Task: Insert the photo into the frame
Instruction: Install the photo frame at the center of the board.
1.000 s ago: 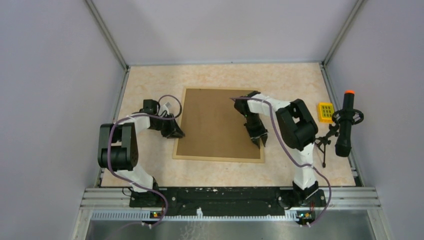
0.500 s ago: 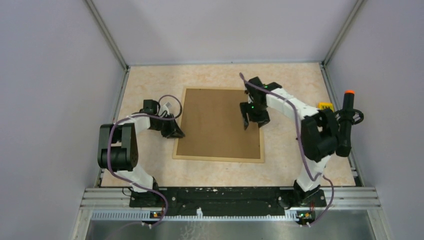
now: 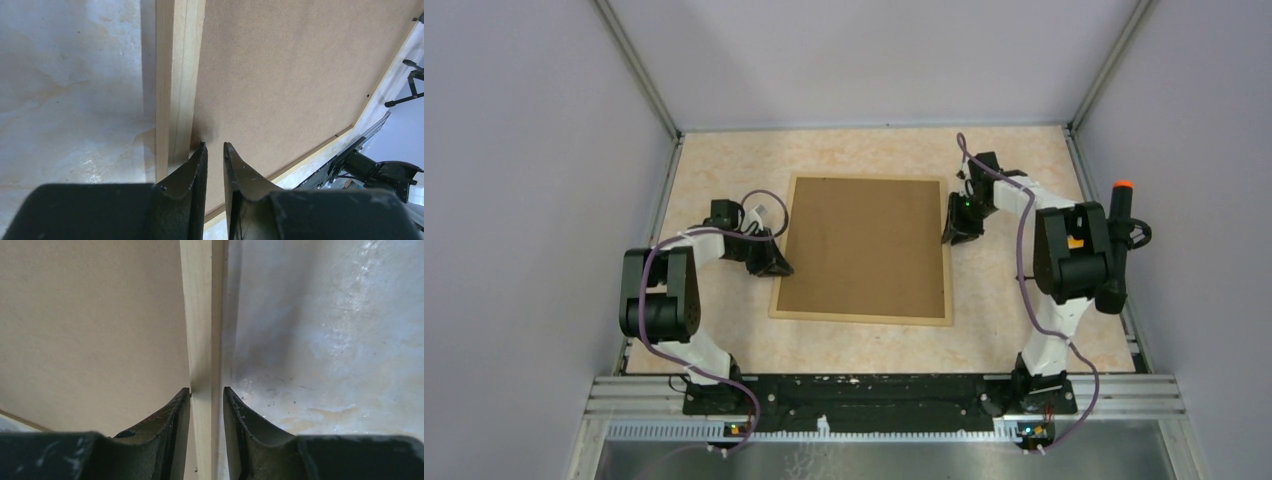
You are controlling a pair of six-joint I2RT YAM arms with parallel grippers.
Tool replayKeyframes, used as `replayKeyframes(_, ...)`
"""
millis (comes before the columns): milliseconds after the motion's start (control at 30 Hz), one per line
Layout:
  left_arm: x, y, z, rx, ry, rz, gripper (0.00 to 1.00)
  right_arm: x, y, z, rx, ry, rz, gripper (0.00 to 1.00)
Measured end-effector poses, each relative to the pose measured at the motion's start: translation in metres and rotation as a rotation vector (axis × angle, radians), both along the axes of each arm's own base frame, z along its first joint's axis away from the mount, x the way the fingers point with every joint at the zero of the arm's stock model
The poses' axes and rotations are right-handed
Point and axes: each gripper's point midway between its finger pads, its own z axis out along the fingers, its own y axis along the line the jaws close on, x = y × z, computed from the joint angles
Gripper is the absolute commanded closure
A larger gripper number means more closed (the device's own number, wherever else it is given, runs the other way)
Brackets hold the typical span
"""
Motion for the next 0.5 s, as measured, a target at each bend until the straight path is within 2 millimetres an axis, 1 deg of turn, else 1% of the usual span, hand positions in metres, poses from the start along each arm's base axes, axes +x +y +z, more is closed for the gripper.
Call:
replayKeyframes(33, 0.0000, -0.0001, 0.0000, 0.000, 0.000, 0.000, 0.78, -0.0018, 0.0018, -0.0060, 0.012, 0.017, 0.004, 0.75)
replayKeyframes(67, -0.0001, -0.0001, 0.0000, -0.001, 0.000, 0.000, 0.78, -0.0032, 0.0026, -0.0078, 0.022, 0.027, 0.005, 0.76)
replayKeyframes(200, -0.0001, -0.0001, 0.0000, -0.001, 0.000, 0.000, 0.78, 0.0015, 0.0022, -0.0073, 0.048, 0.011, 0.001, 0.76)
replayKeyframes(333, -0.0002, -0.0001, -0.0001, -0.001, 0.001, -0.001, 0.78, -0.0013, 0.0037, -0.0128, 0.079, 0.013, 0.001, 0.77)
replayKeyframes(500, -0.0002, -0.0001, -0.0001, -0.001, 0.001, -0.001, 0.79, -0.0018, 0.0026, -0.0128, 0.106, 0.013, -0.004, 0.78)
